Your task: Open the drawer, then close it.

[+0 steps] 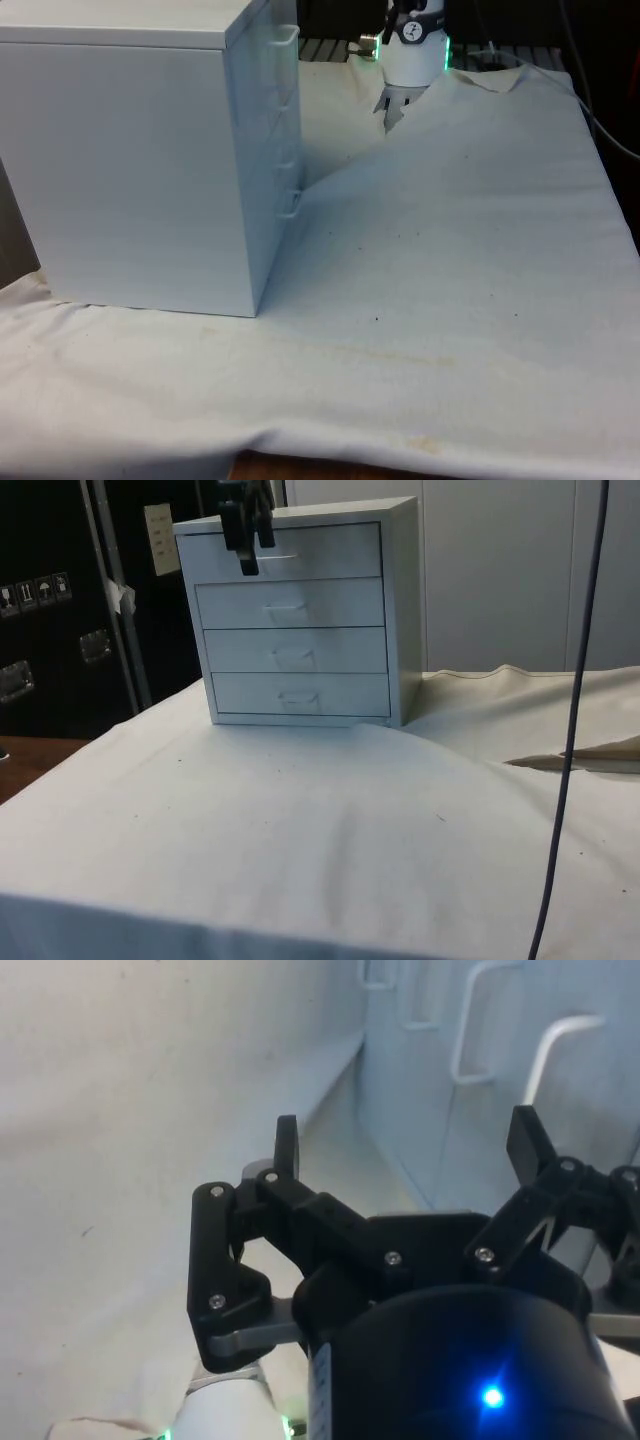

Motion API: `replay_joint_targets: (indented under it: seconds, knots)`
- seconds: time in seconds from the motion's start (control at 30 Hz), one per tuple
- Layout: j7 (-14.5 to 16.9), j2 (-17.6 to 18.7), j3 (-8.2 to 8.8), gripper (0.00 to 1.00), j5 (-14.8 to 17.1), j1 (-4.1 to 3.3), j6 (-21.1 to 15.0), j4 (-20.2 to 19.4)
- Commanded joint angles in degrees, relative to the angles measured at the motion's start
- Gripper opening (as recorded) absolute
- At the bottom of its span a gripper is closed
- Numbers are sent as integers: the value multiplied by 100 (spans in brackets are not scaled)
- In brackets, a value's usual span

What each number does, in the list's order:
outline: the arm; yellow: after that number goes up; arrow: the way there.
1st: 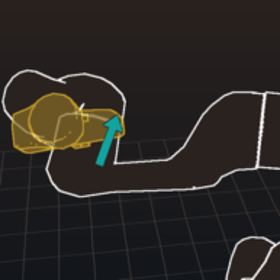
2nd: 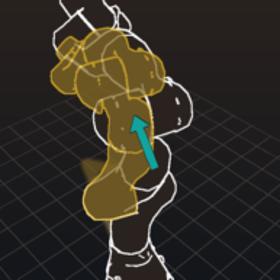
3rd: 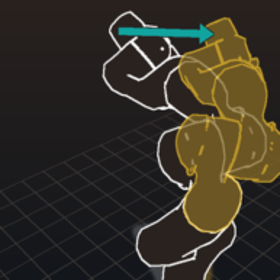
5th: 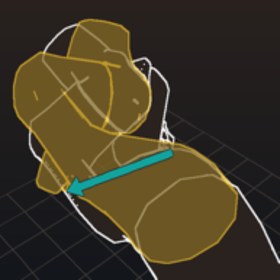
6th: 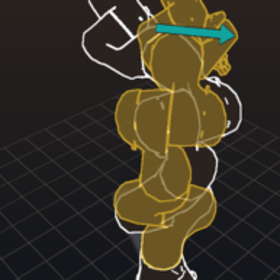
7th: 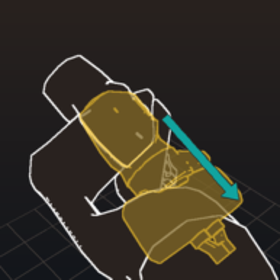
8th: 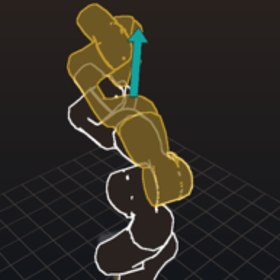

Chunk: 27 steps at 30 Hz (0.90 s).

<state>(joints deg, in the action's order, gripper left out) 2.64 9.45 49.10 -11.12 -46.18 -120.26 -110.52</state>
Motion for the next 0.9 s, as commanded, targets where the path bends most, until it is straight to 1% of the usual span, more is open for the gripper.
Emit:
replay_joint_targets:
  seconds: [0.0, 0.1, 0.13, 0.17, 0.27, 0.4, 0.43, 0.47, 0.5, 0.67, 0.7, 0.73, 0.77, 0.87]
  knots:
    - [-52, 17, 23, 100, -92, -11, -97, -29]
    - [-103, 63, 29, 100, -172, -17, -115, -23]
    - [-52, 52, 11, 100, -97, -6, -29, -6]
    - [-126, 74, 34, 100, -201, -17, -120, -23]
    - [-223, 120, 34, 100, -350, -17, -132, -17]
    - [-327, 166, 29, 100, -498, -23, -143, -17]
    - [-286, 149, 11, 100, -435, -6, -63, -6]
    - [-350, 178, 34, 100, -533, -23, -143, -11]
    - [-401, 195, 29, 100, -607, -29, -149, -11]
    - [-533, 252, 29, 100, -796, -29, -166, -17]
    - [-561, 264, 29, 100, -831, -29, -166, -17]
    - [-498, 235, 11, 100, -745, -17, -86, -6]
    - [-584, 275, 29, 100, -859, -29, -172, -17]
    - [-693, 332, 29, 100, -997, -34, -189, -17]
